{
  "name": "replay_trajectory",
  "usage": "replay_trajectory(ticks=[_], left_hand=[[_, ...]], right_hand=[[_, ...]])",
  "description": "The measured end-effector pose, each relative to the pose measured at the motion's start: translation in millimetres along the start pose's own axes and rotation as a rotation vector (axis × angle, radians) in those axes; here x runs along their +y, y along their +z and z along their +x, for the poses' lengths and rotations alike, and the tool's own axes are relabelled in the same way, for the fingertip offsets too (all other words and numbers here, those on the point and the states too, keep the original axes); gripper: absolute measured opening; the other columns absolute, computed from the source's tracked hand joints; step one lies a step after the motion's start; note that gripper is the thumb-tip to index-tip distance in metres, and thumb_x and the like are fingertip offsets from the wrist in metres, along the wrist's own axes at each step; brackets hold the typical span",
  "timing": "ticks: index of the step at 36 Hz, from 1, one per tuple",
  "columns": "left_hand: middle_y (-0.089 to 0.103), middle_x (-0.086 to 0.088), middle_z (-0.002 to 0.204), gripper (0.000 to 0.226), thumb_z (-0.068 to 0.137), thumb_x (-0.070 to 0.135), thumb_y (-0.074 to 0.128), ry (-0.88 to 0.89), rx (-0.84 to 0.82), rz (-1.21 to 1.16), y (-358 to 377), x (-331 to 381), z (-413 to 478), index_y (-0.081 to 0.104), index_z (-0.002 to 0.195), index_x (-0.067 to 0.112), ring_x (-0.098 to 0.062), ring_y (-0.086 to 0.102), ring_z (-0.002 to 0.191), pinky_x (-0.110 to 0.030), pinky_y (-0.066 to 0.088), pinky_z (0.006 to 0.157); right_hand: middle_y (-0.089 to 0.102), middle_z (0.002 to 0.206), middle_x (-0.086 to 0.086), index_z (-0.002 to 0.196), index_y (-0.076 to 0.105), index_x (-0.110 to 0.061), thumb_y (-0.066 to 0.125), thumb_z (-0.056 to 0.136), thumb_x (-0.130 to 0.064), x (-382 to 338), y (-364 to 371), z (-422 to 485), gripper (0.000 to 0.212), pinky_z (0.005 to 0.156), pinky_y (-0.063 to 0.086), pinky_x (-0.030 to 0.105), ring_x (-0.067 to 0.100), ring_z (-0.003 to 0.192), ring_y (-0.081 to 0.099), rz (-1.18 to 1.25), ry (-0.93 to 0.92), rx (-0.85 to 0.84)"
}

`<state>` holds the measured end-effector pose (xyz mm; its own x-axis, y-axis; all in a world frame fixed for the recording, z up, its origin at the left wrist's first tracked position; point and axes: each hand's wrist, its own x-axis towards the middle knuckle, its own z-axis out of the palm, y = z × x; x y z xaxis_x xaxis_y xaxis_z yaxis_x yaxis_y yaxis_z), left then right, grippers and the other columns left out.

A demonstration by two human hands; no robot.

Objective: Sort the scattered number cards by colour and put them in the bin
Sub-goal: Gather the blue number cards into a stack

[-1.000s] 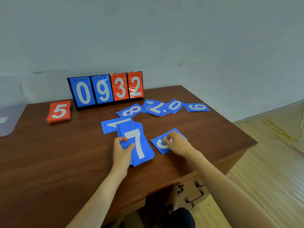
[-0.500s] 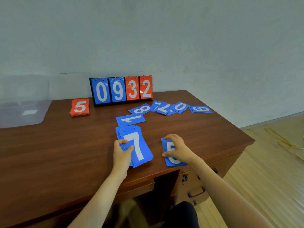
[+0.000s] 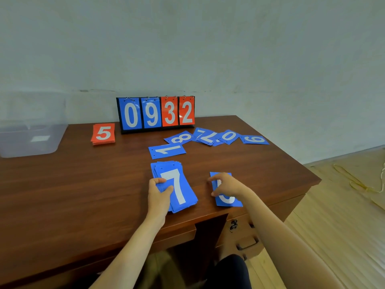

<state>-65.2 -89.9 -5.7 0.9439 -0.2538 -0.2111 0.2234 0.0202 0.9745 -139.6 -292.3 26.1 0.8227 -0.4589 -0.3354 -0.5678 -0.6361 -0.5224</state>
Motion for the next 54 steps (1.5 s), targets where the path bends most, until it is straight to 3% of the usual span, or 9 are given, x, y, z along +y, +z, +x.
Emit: replay_trajectory(ticks=[5, 10, 15, 19, 22, 27, 35, 44, 54], left_hand=[[0.045, 0.001, 0.12, 0.022, 0.091, 0.007, 0.059, 0.002, 0.005, 0.009, 1.6, -0.9, 1.5, 0.047, 0.106, 0.019, -0.011, 0.059, 0.088, -0.028, 0.053, 0.061], [0.046, -0.001, 0.125, 0.022, 0.091, 0.006, 0.059, 0.009, -0.001, 0.002, 4.3, -1.6, 2.9, 0.047, 0.105, 0.018, -0.011, 0.059, 0.088, -0.027, 0.052, 0.059], [0.046, -0.003, 0.127, 0.022, 0.091, 0.006, 0.059, 0.006, -0.009, 0.006, 7.4, -2.4, 3.8, 0.047, 0.104, 0.019, -0.013, 0.06, 0.091, -0.031, 0.054, 0.064], [0.045, 0.0, 0.122, 0.022, 0.091, 0.006, 0.058, 0.013, -0.014, 0.01, 8.9, -0.8, 3.7, 0.047, 0.104, 0.019, -0.011, 0.059, 0.088, -0.031, 0.054, 0.065], [0.046, 0.001, 0.118, 0.021, 0.092, 0.005, 0.057, 0.021, -0.013, -0.004, 7.8, 1.0, 4.4, 0.046, 0.104, 0.017, -0.01, 0.059, 0.085, -0.029, 0.053, 0.062], [0.05, 0.005, 0.107, 0.018, 0.092, 0.007, 0.057, 0.041, 0.01, -0.043, 1.7, 8.9, 12.3, 0.046, 0.102, 0.017, -0.012, 0.061, 0.084, -0.03, 0.053, 0.062], [0.056, 0.004, 0.107, 0.028, 0.086, 0.015, 0.067, 0.059, -0.008, -0.192, -4.0, 22.2, 31.2, 0.047, 0.106, 0.014, -0.012, 0.065, 0.088, -0.025, 0.056, 0.056], [0.055, -0.001, 0.115, 0.025, 0.089, 0.006, 0.06, 0.085, 0.135, -0.155, -32.3, 23.6, 77.3, 0.047, 0.089, 0.027, -0.019, 0.063, 0.098, -0.044, 0.058, 0.075], [0.053, 0.008, 0.097, 0.022, 0.089, 0.006, 0.058, 0.025, 0.252, -0.133, -65.7, 15.2, 117.5, 0.048, 0.096, 0.025, -0.008, 0.056, 0.074, -0.047, 0.053, 0.079]], right_hand=[[0.035, 0.14, 0.01, 0.136, 0.037, -0.013, 0.075, 0.073, -0.05, 5.1, -1.1, 3.8, 0.082, 0.103, 0.037, 0.043, 0.029, 0.131, 0.031, -0.152, 0.215, 0.35], [0.036, 0.14, 0.013, 0.138, 0.031, -0.006, 0.074, 0.063, -0.066, 10.1, -2.5, 5.1, 0.106, 0.105, 0.037, 0.041, 0.03, 0.129, 0.034, -0.183, 0.428, 0.217], [0.038, 0.137, 0.013, 0.135, 0.034, -0.005, 0.082, 0.064, -0.05, 6.0, 2.3, 9.9, 0.097, 0.1, 0.042, 0.04, 0.031, 0.124, 0.041, -0.053, 0.349, 0.185], [0.039, 0.137, 0.013, 0.134, 0.035, -0.005, 0.061, 0.091, -0.013, -2.0, 12.4, 10.0, 0.052, 0.088, 0.046, 0.036, 0.03, 0.118, 0.048, 0.137, 0.106, 0.41], [0.055, 0.119, 0.004, 0.122, 0.048, -0.01, 0.053, 0.095, -0.013, -13.1, 14.3, 7.6, 0.027, 0.071, 0.051, 0.024, 0.019, 0.103, 0.057, 0.451, -0.064, 0.649], [0.06, 0.105, -0.007, 0.115, 0.046, -0.021, 0.069, 0.085, -0.022, -43.6, 9.4, 9.6, 0.038, 0.072, 0.053, 0.022, 0.012, 0.095, 0.062, 0.827, -0.173, 0.496], [0.063, 0.095, 0.0, 0.101, 0.052, -0.016, 0.075, 0.08, -0.027, -78.1, 45.1, 35.9, 0.033, 0.056, 0.045, 0.01, 0.009, 0.08, 0.06, 0.616, -0.318, 0.404], [0.055, 0.123, 0.004, 0.124, 0.053, -0.013, 0.048, 0.098, -0.019, -119.3, 37.4, 112.4, 0.028, 0.093, 0.044, 0.027, 0.017, 0.113, 0.052, 0.419, -0.341, 0.452], [0.01, 0.159, -0.006, 0.149, 0.024, -0.028, 0.03, 0.103, -0.037, -124.5, 32.4, 196.5, 0.048, 0.118, -0.002, 0.047, 0.022, 0.146, -0.011, -0.533, -0.522, 0.121]])
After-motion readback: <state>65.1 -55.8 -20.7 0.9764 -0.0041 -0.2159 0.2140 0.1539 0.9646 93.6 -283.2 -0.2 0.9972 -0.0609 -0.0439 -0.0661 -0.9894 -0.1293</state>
